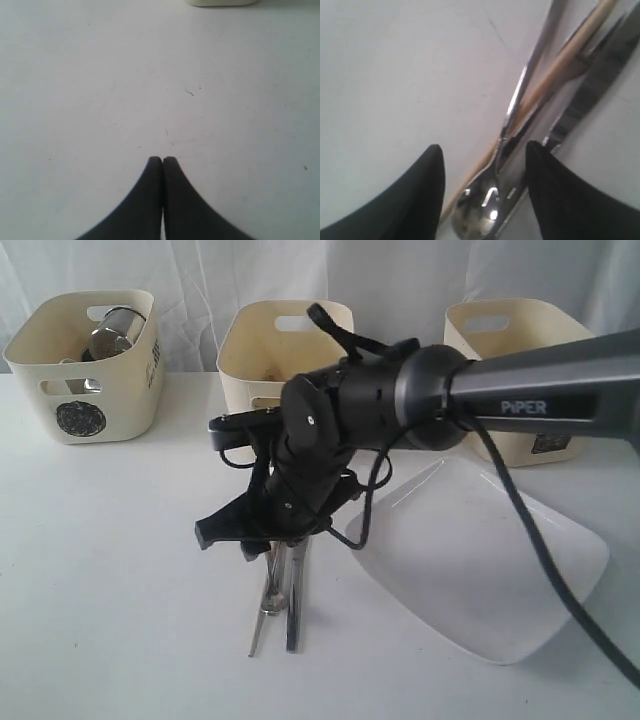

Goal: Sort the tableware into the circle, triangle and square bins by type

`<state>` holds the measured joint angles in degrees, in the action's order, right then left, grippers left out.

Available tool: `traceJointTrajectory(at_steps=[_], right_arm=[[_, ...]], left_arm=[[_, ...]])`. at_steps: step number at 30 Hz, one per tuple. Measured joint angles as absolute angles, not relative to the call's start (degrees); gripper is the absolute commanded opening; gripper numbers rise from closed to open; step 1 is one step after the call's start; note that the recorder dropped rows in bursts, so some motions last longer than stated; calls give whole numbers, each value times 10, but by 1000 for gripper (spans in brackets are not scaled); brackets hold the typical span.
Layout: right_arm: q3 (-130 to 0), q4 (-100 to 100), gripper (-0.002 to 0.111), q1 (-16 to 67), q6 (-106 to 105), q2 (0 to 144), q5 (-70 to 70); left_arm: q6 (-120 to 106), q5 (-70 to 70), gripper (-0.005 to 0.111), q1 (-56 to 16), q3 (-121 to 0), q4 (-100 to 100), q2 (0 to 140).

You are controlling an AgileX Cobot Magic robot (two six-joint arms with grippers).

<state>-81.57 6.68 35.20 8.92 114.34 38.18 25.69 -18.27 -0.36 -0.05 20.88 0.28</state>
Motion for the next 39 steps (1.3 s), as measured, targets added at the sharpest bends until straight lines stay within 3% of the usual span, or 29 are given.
traceJointTrajectory(at_steps=[6,27,39], right_arm=[[-908,-19,47,352,169,1199,525],[-919,8,47,384,179,1234,549],[-919,8,10,384,179,1246,549]], left_arm=[[257,-183,1,-4,0,209,3],[257,-183,1,-4,0,209,3],[257,-183,1,-4,0,209,3]])
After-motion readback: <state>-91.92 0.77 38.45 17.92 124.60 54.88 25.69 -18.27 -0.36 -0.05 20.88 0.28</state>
